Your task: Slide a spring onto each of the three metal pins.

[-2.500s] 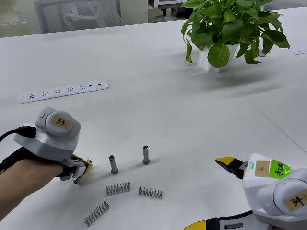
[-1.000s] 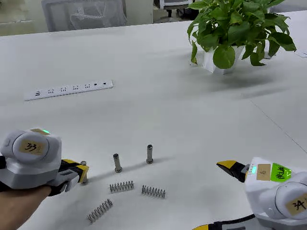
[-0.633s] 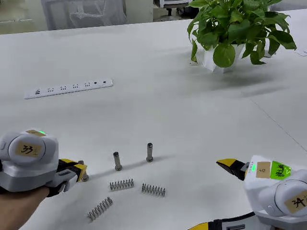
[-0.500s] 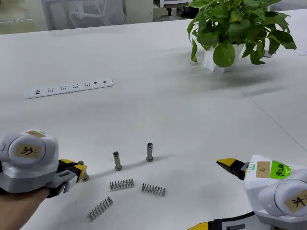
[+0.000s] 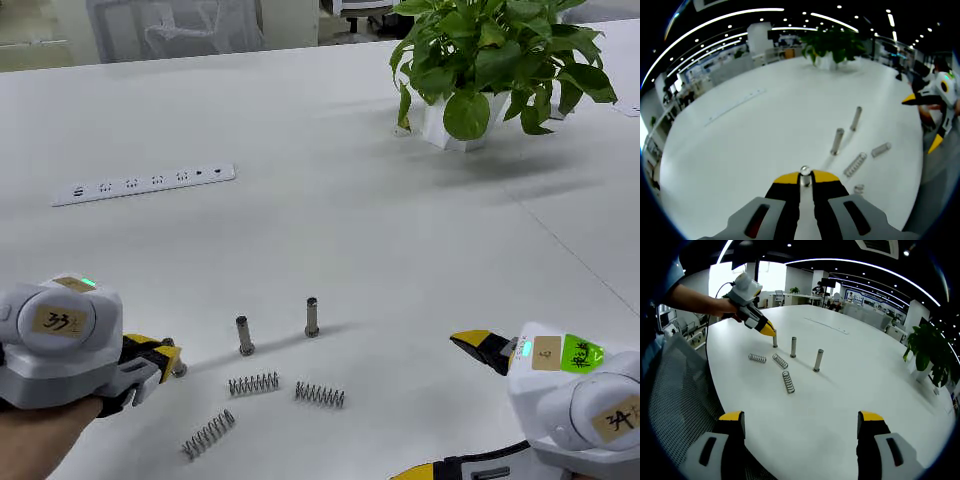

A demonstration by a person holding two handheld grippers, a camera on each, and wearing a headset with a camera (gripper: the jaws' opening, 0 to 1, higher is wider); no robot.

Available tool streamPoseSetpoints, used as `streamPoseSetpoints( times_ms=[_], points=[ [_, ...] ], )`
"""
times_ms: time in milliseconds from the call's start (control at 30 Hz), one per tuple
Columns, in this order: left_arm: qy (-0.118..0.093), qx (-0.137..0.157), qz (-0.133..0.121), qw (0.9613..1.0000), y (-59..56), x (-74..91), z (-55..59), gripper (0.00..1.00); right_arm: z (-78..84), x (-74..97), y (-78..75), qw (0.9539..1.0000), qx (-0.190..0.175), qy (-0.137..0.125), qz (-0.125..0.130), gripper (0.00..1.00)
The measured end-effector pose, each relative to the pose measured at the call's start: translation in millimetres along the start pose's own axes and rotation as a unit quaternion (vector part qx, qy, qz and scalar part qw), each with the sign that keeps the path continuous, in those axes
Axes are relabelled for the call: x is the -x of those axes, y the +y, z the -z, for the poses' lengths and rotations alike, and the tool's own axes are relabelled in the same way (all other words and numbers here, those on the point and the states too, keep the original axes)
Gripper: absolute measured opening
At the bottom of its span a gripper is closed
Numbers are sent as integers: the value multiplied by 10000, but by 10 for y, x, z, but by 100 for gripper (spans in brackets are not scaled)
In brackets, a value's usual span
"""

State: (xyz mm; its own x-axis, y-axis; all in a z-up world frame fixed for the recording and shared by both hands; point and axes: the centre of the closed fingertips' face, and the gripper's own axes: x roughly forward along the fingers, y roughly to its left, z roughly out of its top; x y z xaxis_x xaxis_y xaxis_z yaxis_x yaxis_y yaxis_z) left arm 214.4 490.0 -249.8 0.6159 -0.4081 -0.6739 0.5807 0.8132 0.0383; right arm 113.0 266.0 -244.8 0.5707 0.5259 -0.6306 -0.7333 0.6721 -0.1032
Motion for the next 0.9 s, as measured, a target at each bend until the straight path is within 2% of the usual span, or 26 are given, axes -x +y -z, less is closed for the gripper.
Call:
streamPoseSetpoints(
  times_ms=[900],
  points=[
    [-52, -122, -47, 9999, -24, 21, 13, 9, 9, 1, 7, 10000, 28, 18, -4, 94]
  ],
)
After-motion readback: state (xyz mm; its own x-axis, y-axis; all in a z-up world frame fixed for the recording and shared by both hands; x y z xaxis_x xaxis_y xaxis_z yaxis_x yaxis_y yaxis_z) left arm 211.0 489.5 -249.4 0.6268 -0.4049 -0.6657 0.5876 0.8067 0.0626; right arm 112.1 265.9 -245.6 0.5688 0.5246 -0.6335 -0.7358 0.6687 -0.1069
